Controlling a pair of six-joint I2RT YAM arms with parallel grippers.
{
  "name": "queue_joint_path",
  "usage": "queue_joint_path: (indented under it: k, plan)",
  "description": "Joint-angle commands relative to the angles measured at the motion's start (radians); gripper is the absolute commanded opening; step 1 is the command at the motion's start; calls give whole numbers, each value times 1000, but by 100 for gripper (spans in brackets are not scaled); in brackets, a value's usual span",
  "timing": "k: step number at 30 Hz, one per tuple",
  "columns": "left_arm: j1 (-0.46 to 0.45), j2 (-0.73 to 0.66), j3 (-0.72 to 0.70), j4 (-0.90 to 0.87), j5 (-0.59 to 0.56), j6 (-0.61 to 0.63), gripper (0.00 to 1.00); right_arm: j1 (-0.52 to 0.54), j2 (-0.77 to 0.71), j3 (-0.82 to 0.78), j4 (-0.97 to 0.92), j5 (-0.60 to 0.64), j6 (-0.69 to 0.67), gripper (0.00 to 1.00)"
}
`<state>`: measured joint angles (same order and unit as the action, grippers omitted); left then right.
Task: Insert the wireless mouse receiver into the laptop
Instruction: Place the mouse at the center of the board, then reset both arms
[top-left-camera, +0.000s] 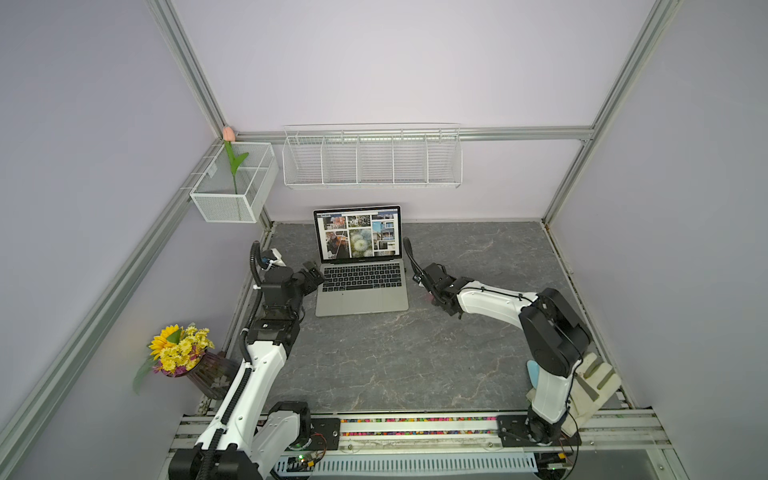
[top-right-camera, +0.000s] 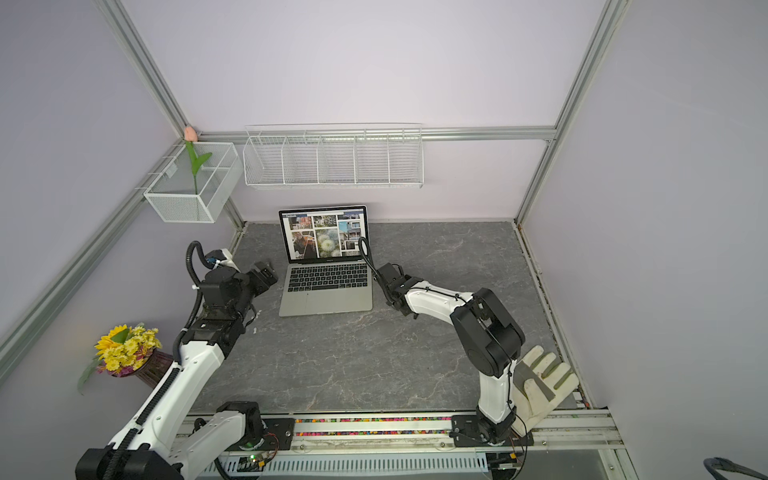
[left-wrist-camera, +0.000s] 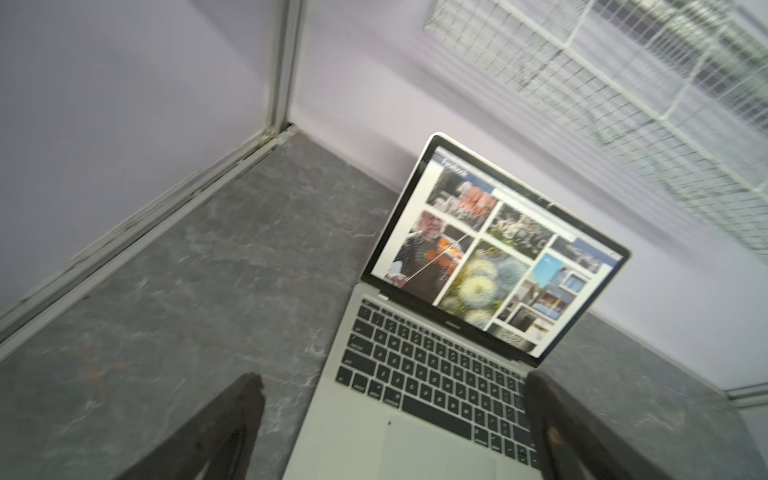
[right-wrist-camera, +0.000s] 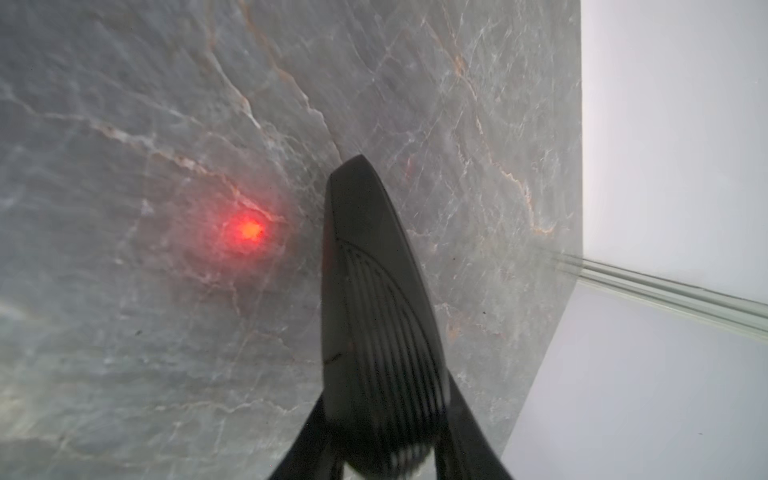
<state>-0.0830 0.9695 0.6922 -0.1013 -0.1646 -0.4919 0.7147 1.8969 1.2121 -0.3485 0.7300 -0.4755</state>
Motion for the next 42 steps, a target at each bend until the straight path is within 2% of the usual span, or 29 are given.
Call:
queue_joint_path:
  k: [1, 3, 4, 11, 13, 15, 16, 19, 22, 24, 27, 29, 30, 31, 33, 34, 36, 39, 41, 42]
  plan:
    - [23, -25, -17, -28, -64, -28, 99, 6, 39, 4, 32, 62, -91, 24]
    - [36, -19, -30, -19, -71, -39, 99, 9, 45, 6, 31, 39, -80, 40]
    - [41, -17, -35, -13, -75, -42, 99, 10, 45, 7, 27, 23, -76, 43]
    - [67, 0, -57, 21, -99, -51, 99, 13, 48, 25, -23, -90, -54, 56]
    - [73, 0, -60, 19, -115, -40, 99, 13, 11, 38, -113, -231, -50, 70]
    - [75, 2, -65, 14, -150, -22, 99, 11, -34, 63, -227, -372, -43, 95]
    - [76, 2, -69, 12, -168, -13, 99, 8, -52, 80, -282, -418, -34, 90]
    - [79, 7, -89, 12, -237, 28, 99, -24, -165, 78, -337, -527, 19, 89]
    - [79, 23, -135, 45, -344, 66, 99, -141, -368, -26, -181, -669, 162, 89]
    - [81, 53, -190, 133, -370, 116, 99, -250, -523, -200, 76, -623, 315, 89]
    - [81, 155, -243, 285, -303, 201, 99, -404, -656, -468, 394, -447, 464, 89]
    - [83, 247, -246, 361, -249, 237, 99, -496, -666, -585, 512, -353, 522, 89]
    - [83, 282, -206, 328, -220, 243, 99, -548, -653, -629, 557, -348, 542, 89]
    - [83, 304, -167, 286, -184, 252, 99, -584, -634, -658, 597, -372, 551, 89]
    - [83, 358, -167, 399, -102, 290, 99, -639, -566, -719, 728, -468, 558, 89]
    - [83, 380, -164, 442, -79, 297, 99, -649, -529, -738, 802, -484, 555, 89]
    - [83, 426, -149, 519, -40, 324, 99, -652, -495, -708, 828, -520, 520, 89]
    - [82, 461, -134, 556, -43, 382, 99, -664, -457, -700, 888, -556, 446, 89]
    - [83, 495, -204, 720, -12, 405, 99, -677, -440, -765, 1055, -606, 412, 89]
    - [79, 530, -245, 819, 51, 444, 100, -691, -416, -799, 1124, -627, 423, 89]
